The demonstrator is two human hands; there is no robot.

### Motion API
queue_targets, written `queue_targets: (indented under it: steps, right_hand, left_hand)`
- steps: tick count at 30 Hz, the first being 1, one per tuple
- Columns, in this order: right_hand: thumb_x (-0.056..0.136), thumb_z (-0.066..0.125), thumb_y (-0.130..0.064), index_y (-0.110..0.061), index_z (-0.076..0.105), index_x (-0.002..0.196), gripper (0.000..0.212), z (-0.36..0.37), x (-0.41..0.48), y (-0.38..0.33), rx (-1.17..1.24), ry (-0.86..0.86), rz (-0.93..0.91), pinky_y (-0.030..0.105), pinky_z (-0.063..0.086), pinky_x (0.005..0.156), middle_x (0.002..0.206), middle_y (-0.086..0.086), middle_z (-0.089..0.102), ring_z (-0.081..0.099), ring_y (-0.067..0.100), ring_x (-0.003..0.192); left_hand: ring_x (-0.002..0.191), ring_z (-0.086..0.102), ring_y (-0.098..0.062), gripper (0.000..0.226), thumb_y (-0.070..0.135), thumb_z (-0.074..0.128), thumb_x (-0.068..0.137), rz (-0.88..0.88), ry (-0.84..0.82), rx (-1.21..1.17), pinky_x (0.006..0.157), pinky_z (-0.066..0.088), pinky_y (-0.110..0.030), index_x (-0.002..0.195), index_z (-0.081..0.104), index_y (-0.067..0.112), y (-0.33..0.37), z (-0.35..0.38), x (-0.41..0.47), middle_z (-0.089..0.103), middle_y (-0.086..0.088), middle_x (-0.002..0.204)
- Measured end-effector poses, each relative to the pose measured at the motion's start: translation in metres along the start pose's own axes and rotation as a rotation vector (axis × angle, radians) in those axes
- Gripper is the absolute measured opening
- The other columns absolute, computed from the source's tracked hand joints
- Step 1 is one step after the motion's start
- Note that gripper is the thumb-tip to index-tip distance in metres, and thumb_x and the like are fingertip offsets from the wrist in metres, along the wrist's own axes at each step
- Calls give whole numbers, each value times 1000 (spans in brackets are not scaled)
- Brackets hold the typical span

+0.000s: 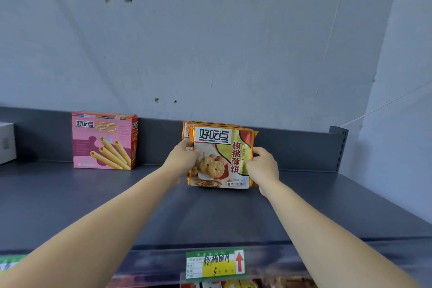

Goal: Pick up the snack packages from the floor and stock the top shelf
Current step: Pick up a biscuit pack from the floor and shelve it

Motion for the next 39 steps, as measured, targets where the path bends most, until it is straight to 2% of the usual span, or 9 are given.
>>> queue_targets:
  steps: [4,9,11,13,18,21,24,31,39]
  right_hand:
    - [91,54,-13,-29,54,101,19,14,8,8,63,-68,34,41,58,79,95,-3,69,67,16,88]
    - [90,57,-8,-26,50,118,34,24,10,11,104,-155,48,35,55,80,103,-3,64,63,17,96]
    - [89,58,-5,-25,48,123,41,25,10,11,131,-196,54,37,53,88,106,-4,62,61,17,102]
    - [88,60,-4,-24,46,127,45,26,8,12,142,-242,53,38,51,93,112,-3,62,59,18,107]
    - [91,60,-10,-21,42,131,46,21,-2,14,23,-279,21,33,48,90,126,1,59,55,19,112]
    - [94,57,-17,-18,38,141,50,6,-13,13,-86,-215,-23,29,42,87,137,5,51,50,23,124]
    - [94,59,-24,-19,33,146,58,-12,-26,10,-167,-128,-58,36,43,99,144,7,45,46,24,129]
    - [94,56,-23,-22,46,138,45,-58,-87,-7,-304,52,-131,34,45,100,137,1,52,51,18,123]
    - [92,56,-21,-22,59,124,32,-104,-227,4,-419,346,-63,30,46,96,122,-2,60,57,15,111]
  left_hand:
    - [99,64,-25,32,16,49,95,-31,-18,31,88,55,-47,126,46,23,-9,1,10,63,-4,112]
    - [73,56,-15,49,7,50,92,-24,-108,34,74,55,-34,137,37,20,-13,9,14,61,-5,111]
    - [80,56,-14,54,2,51,92,-25,-140,19,73,52,-32,140,33,20,-13,12,14,58,-4,114]
    - [96,59,-19,56,2,52,92,-19,-147,34,87,54,-37,140,32,21,-13,14,12,58,-2,116]
    - [114,56,-22,62,9,56,89,63,-102,152,96,51,-39,141,32,33,-9,16,0,56,0,128]
    - [113,54,-26,56,17,55,88,139,26,313,90,50,-37,139,35,29,3,14,-17,49,-5,132]
    - [119,49,-25,51,19,53,93,237,56,438,81,40,-29,141,38,21,17,23,-37,44,-6,140]
    - [113,56,-23,37,22,51,95,434,-96,598,89,50,-35,131,54,16,32,41,-87,59,-5,129]
    - [126,49,-25,40,20,52,94,720,-341,545,103,40,-37,134,53,15,20,59,-202,57,-5,134]
Point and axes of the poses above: each hand's wrist, its own x-axis towards the middle knuckle, its own z-axis out of the palm, y = z × x, the point moved 7 cm from there along x, towards the middle knuckle
